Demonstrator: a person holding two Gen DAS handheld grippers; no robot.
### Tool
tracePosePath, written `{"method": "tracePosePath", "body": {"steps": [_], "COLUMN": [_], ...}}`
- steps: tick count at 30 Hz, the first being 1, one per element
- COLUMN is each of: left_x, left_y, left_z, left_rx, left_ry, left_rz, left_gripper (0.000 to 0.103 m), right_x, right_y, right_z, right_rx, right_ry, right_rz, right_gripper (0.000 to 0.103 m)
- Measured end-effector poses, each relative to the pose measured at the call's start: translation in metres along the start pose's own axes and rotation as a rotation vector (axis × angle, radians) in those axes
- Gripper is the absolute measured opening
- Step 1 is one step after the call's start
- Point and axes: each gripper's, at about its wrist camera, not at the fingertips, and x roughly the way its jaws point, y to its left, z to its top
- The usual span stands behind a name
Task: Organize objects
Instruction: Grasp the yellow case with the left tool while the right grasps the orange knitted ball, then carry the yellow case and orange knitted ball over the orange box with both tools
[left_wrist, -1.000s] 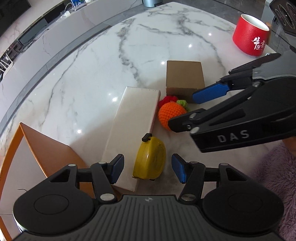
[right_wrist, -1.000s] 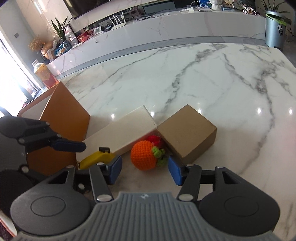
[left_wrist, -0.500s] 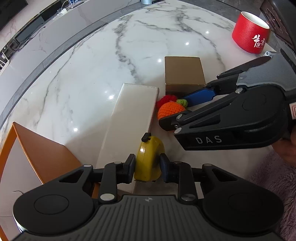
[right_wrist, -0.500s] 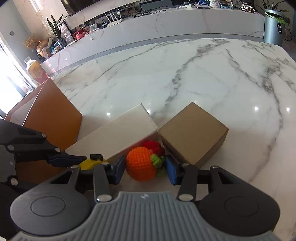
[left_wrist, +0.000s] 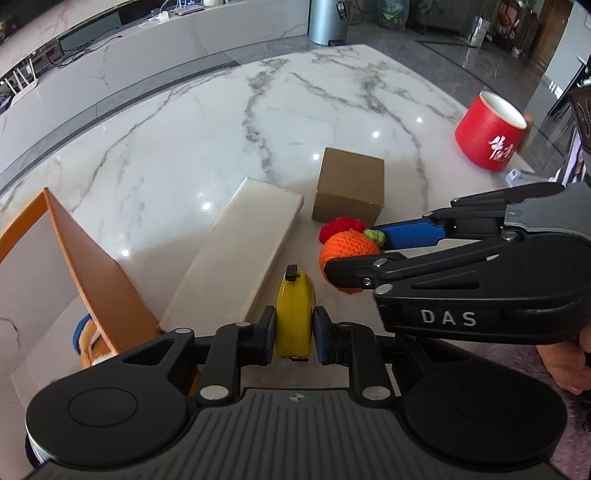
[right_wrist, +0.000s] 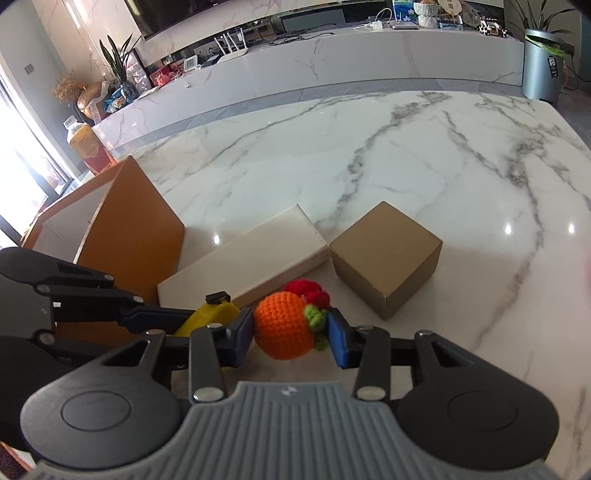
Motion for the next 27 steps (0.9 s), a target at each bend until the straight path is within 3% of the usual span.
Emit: {"method": "tracePosePath", "body": {"steps": [8,16,20,27], "left_x": [-0.083,-0.158,-0.159,-0.116], "left_y": [0.008,0.047,0.066,0.090], "left_z": [-0.019,-0.057,-0.080,-0.108], "left_rx": [-0.093,-0.324,-0.456,-0.673], "left_ry": [-0.148,-0.257,-0.244,-0.159], "left_rz": [-0.054,-0.042,-0.064,-0.179], "left_gripper": [0.024,0.024,0.024,0.023], "right_x": [-0.065,-0.111,-0.118,-0.105], "right_y": [0.031,0.093,0.119,0.141], "right_z": [0.002,0.004,0.003,-0.004], "right_rx": [-0.037,-0.148,-0.194,-0.244], "right_ry": [-0.109,-0.193,-0.205,-0.156], "right_rz": [0.042,0.158,0.186,0.196], "right_gripper": [0.045,0.045,0.045,0.045]}}
